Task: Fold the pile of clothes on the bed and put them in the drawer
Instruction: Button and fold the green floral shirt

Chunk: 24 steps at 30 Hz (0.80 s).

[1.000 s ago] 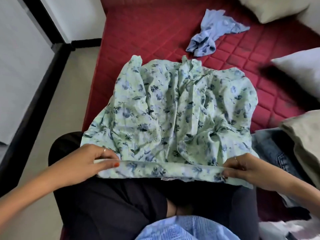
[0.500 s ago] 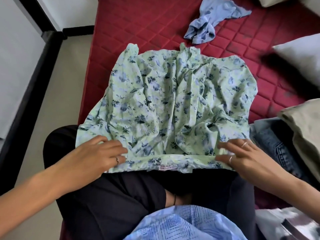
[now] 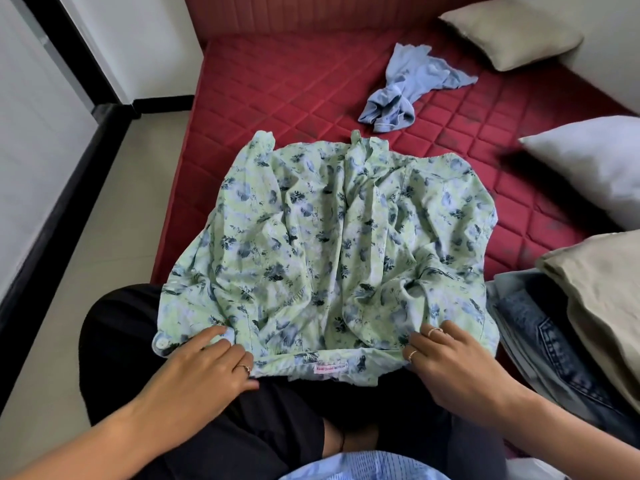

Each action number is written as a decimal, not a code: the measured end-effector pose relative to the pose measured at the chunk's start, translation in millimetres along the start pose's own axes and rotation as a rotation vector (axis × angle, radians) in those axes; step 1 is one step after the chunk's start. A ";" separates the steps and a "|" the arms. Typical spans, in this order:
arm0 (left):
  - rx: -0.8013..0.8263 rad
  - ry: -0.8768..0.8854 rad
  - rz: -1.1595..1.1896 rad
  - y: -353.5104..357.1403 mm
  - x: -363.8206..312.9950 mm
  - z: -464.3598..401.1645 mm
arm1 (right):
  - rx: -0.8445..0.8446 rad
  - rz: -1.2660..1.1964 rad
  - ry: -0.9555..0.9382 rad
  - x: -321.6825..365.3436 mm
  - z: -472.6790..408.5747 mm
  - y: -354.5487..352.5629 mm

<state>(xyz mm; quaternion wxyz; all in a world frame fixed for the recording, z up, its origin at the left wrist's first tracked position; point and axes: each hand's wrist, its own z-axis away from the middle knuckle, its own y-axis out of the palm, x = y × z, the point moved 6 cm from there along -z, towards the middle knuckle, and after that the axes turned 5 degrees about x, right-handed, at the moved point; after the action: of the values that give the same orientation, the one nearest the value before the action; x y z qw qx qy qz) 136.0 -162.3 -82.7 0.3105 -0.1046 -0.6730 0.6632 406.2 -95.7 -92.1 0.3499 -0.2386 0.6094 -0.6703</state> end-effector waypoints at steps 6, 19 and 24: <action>-0.087 -0.140 0.135 -36.5 42.2 -32.6 | 0.108 -0.200 0.181 -40.0 -29.3 -48.5; 0.169 -0.535 0.933 -110.3 154.3 -156.9 | 0.142 -0.972 0.669 -154.4 -110.0 -149.8; -0.147 -0.745 1.596 -182.2 191.4 -193.0 | -0.141 -1.395 0.705 -183.2 -127.6 -221.7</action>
<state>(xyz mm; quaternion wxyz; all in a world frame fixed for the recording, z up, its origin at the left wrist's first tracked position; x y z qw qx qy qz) 142.5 85.2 131.2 -0.4923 -0.3399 -0.4975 0.6281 389.0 129.3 127.2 -0.3822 -0.3608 0.4349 -0.7312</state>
